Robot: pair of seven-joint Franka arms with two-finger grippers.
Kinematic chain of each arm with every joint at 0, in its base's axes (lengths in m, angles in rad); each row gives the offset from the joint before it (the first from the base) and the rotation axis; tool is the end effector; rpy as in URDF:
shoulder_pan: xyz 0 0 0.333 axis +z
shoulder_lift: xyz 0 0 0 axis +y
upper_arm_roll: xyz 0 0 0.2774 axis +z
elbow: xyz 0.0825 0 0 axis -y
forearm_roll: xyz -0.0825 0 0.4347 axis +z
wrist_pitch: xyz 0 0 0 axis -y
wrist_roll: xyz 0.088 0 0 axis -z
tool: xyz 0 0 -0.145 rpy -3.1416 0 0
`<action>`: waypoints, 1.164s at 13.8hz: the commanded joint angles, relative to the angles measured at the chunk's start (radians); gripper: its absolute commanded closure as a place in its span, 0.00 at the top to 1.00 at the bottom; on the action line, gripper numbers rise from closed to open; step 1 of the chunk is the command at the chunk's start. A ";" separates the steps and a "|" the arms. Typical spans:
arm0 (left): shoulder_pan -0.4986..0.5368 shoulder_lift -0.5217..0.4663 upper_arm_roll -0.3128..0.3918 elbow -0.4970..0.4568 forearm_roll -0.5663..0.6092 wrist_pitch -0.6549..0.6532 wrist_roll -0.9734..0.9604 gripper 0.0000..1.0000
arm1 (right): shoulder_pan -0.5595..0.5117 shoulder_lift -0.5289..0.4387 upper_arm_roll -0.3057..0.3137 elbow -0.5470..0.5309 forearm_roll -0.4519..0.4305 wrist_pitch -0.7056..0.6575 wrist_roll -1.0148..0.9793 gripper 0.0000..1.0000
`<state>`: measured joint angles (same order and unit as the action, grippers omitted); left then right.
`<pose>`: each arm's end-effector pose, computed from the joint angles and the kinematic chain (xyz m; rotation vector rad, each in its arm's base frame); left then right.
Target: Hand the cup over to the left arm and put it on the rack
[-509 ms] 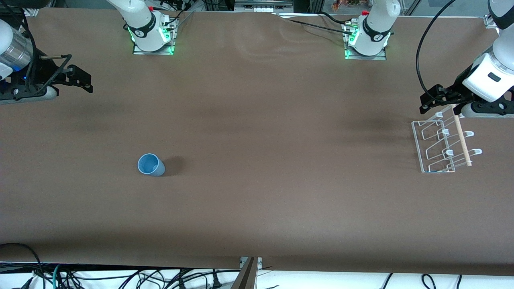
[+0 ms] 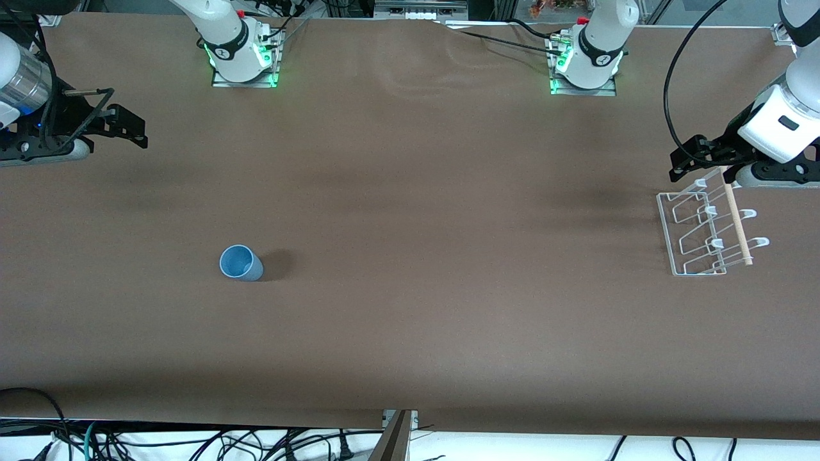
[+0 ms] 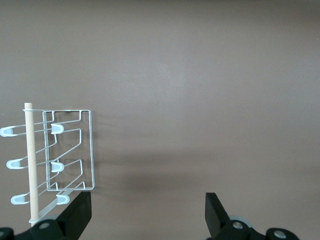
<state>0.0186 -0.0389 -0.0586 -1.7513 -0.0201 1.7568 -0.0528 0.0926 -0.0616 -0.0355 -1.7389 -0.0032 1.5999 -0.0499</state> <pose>0.6074 -0.0272 0.4928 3.1212 0.0251 0.0679 0.5819 0.0325 0.4994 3.1334 0.1684 -0.1216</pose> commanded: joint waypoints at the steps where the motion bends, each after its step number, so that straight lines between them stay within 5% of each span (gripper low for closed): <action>1: 0.004 -0.012 -0.007 -0.004 0.019 0.003 0.018 1.00 | -0.013 0.009 0.008 0.022 -0.004 -0.014 0.007 0.99; 16: 0.004 -0.012 -0.007 -0.004 0.019 0.003 0.014 1.00 | -0.008 0.023 0.009 0.035 -0.001 -0.011 0.007 0.99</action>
<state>0.0186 -0.0389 -0.0589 -1.7513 -0.0201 1.7569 -0.0528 0.0893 -0.0486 -0.0327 -1.7288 -0.0032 1.5989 -0.0482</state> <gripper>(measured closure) 0.000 0.004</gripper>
